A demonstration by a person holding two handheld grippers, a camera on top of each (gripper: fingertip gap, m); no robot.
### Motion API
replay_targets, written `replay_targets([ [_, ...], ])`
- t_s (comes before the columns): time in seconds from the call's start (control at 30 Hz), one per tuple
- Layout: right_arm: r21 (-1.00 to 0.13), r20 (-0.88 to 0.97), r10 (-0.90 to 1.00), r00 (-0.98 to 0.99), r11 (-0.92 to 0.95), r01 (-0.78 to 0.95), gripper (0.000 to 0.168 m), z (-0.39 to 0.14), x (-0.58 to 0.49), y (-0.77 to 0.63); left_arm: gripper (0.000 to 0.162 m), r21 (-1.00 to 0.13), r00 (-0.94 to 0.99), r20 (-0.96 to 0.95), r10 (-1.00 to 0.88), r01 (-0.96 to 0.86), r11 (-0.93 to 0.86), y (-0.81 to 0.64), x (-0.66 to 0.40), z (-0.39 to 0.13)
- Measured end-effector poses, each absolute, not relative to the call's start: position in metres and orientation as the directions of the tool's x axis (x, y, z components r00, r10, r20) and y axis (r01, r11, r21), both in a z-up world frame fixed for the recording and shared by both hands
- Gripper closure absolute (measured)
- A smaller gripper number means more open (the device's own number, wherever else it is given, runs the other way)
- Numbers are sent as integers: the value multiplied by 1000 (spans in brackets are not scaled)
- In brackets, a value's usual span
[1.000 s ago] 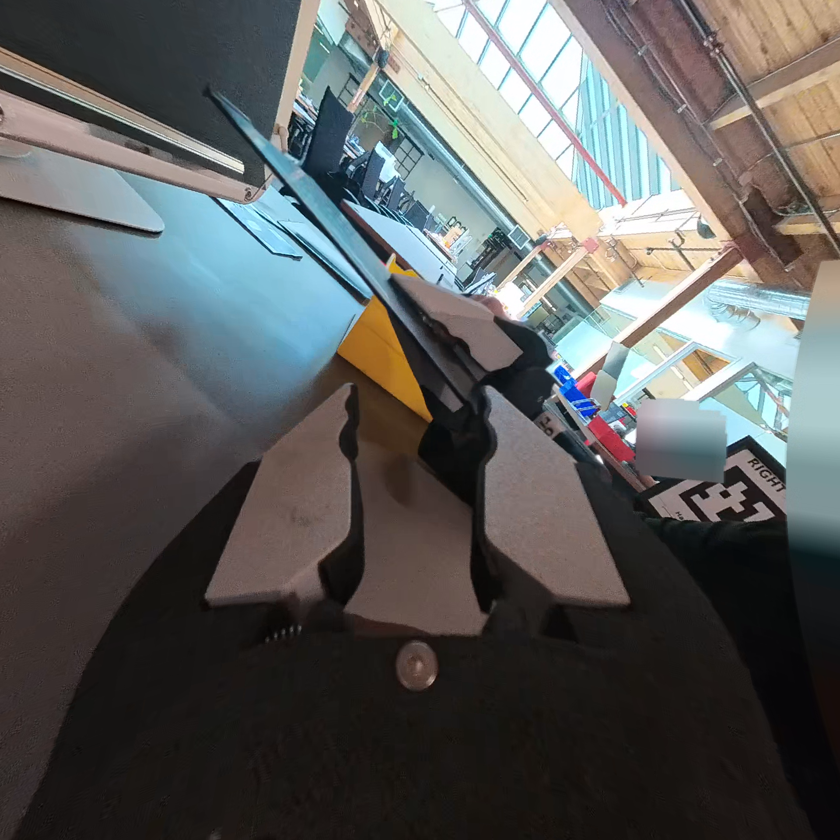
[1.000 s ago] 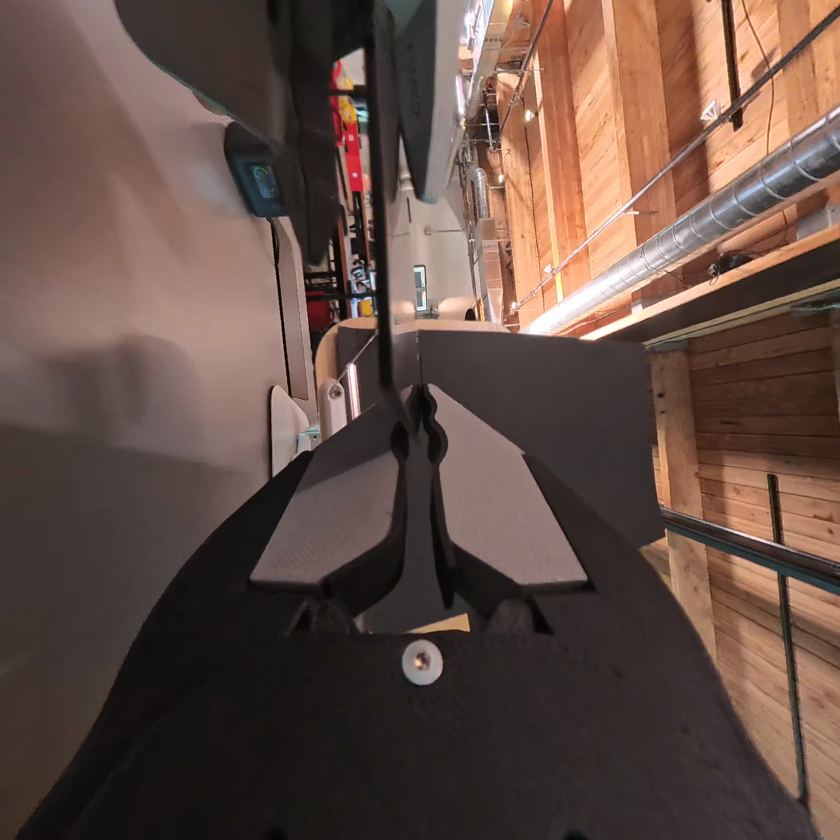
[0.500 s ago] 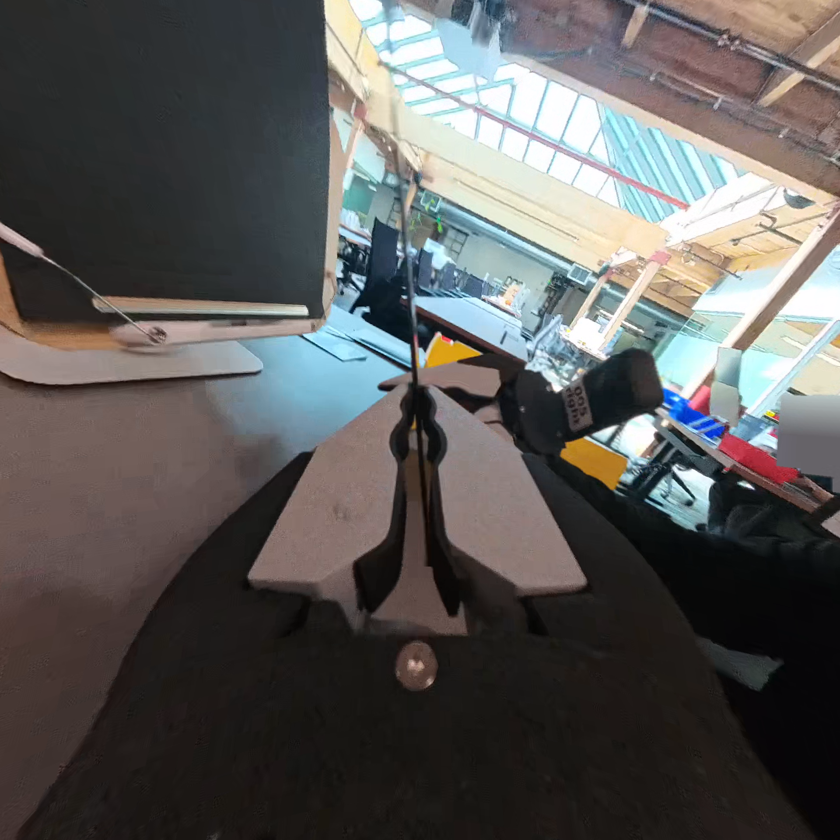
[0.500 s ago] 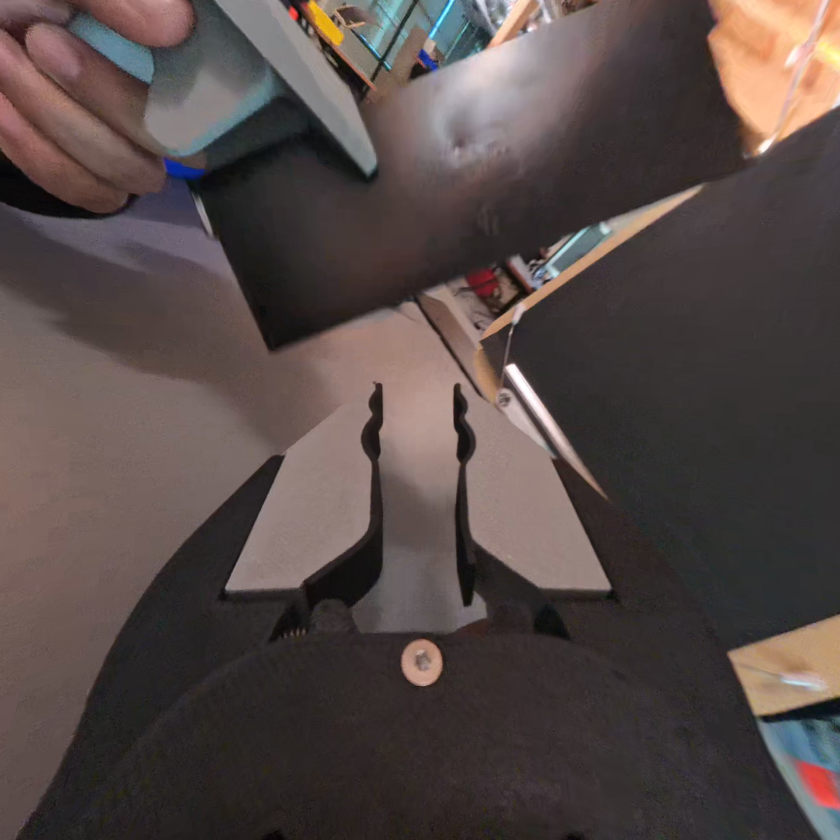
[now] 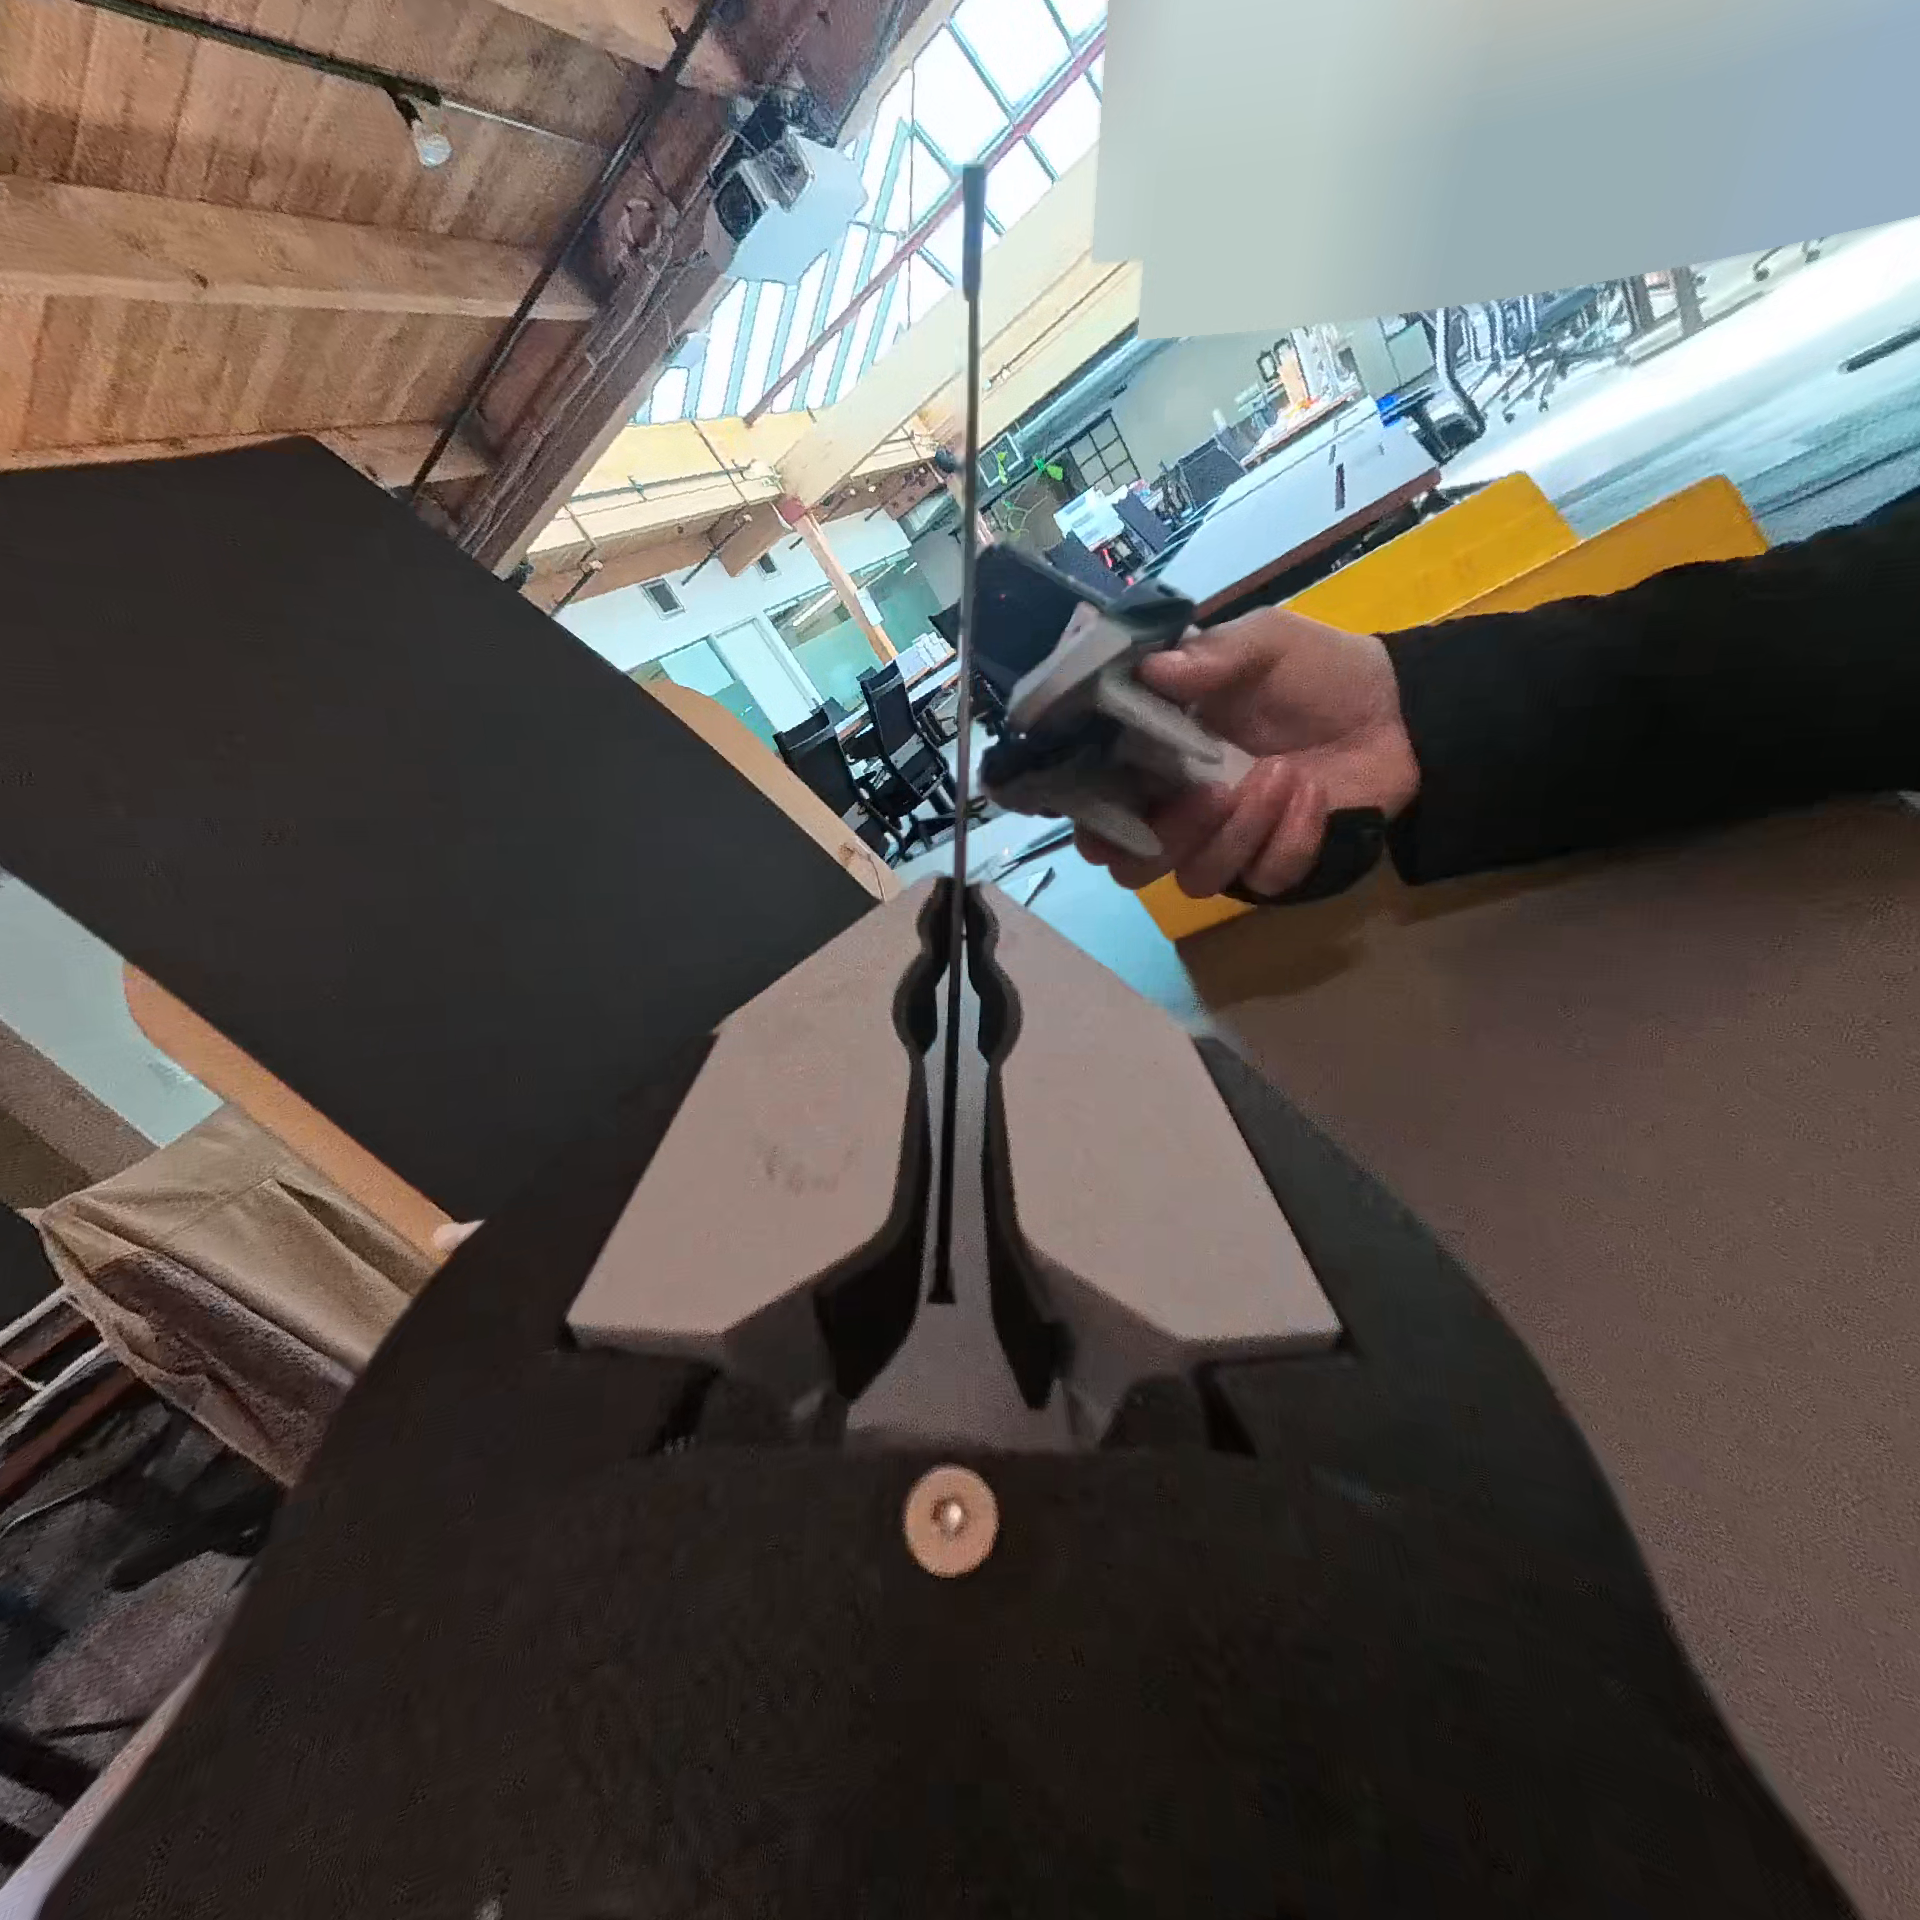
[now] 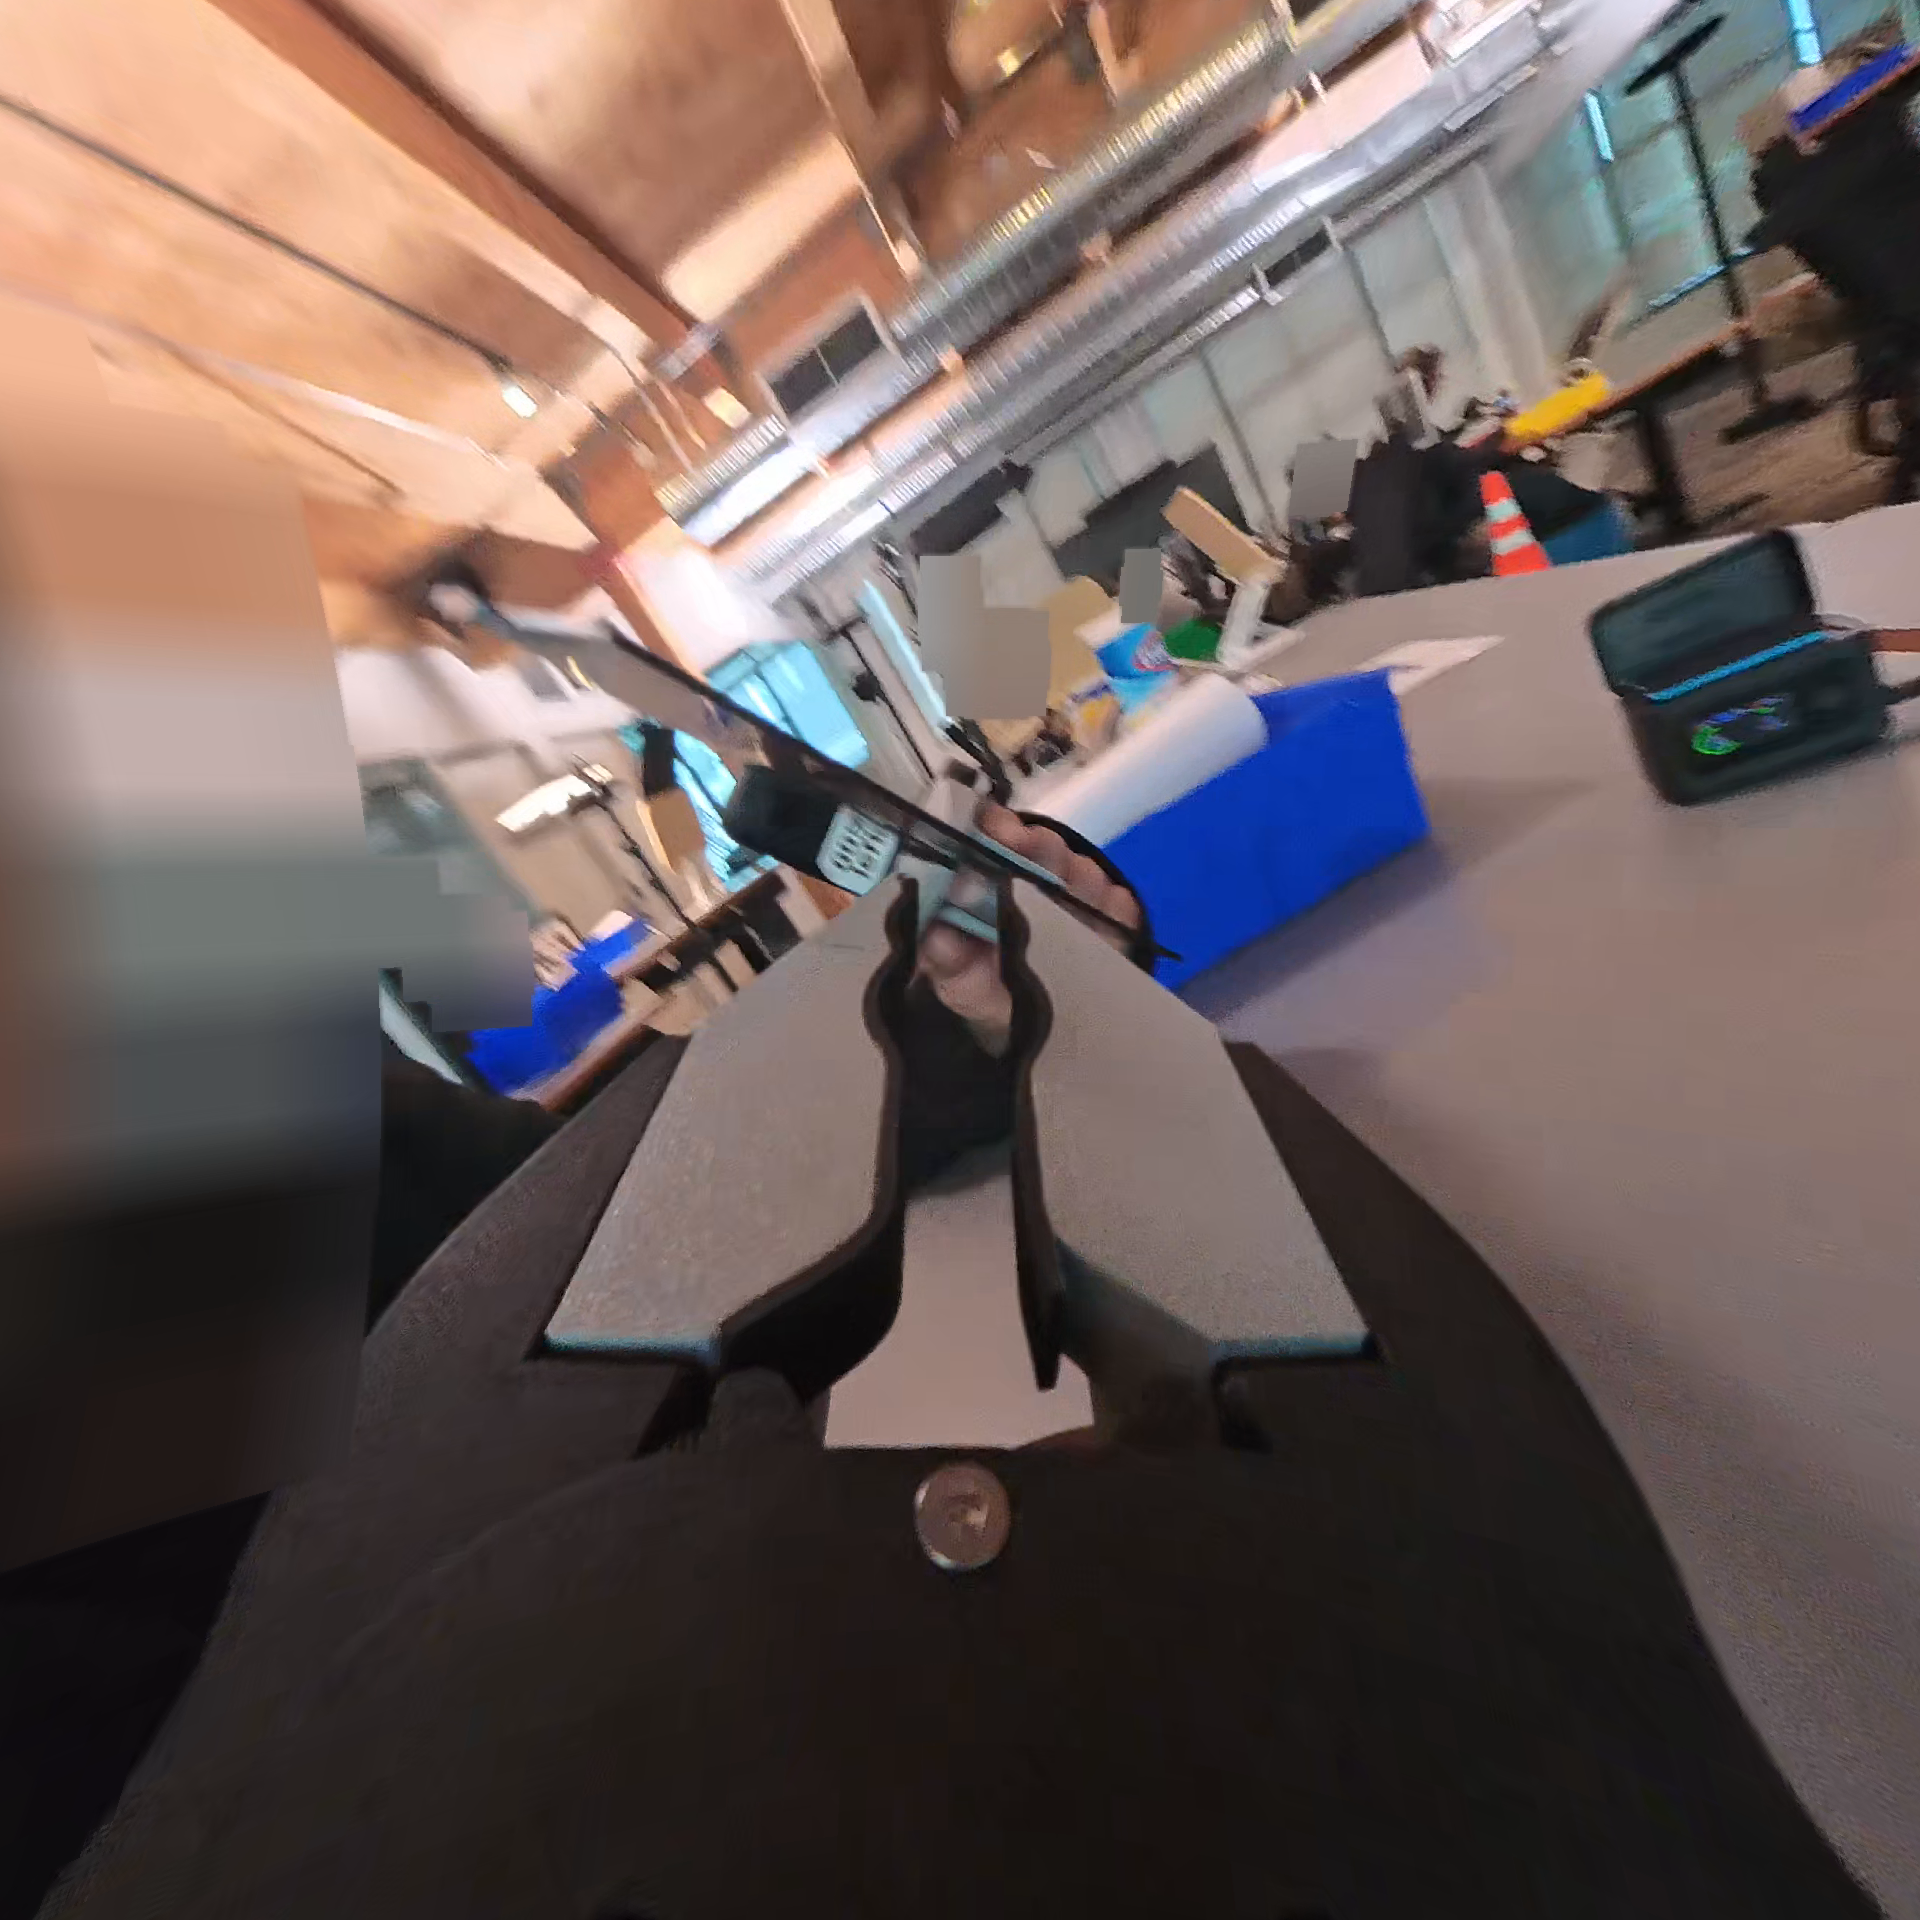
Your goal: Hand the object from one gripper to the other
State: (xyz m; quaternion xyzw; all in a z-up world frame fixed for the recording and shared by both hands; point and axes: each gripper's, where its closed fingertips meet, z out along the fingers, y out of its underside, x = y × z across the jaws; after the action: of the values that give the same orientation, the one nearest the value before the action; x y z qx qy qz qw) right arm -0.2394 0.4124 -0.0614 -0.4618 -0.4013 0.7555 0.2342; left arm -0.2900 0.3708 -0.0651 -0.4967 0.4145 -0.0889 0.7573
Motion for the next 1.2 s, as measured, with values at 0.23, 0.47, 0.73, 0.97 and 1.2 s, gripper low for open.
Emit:
replay_targets([
  [0.23,-937,-302,876,-377,-345,-50,107,-60,-249,398,162,-903,614,-381,-691,-85,422,367,-284,-62],
  [0.47,-984,123,965,-233,89,-155,168,-57,-252,381,148,-981,635,-173,-753,-41,190,392,-289,-86],
  [0.73,-617,783,615,89,751,237,168,-105,-268,424,121,-945,616,243,-749,325,-39,411,-327,-60],
  [0.97,-310,926,375,-37,814,491,168,-144,-274,444,113,-895,615,431,-660,384,-227,433,-339,-81],
  [1.2,-237,962,272,-28,881,409,168,-135,-277,430,93,-853,556,521,-648,358,-379,431,-323,-100],
])
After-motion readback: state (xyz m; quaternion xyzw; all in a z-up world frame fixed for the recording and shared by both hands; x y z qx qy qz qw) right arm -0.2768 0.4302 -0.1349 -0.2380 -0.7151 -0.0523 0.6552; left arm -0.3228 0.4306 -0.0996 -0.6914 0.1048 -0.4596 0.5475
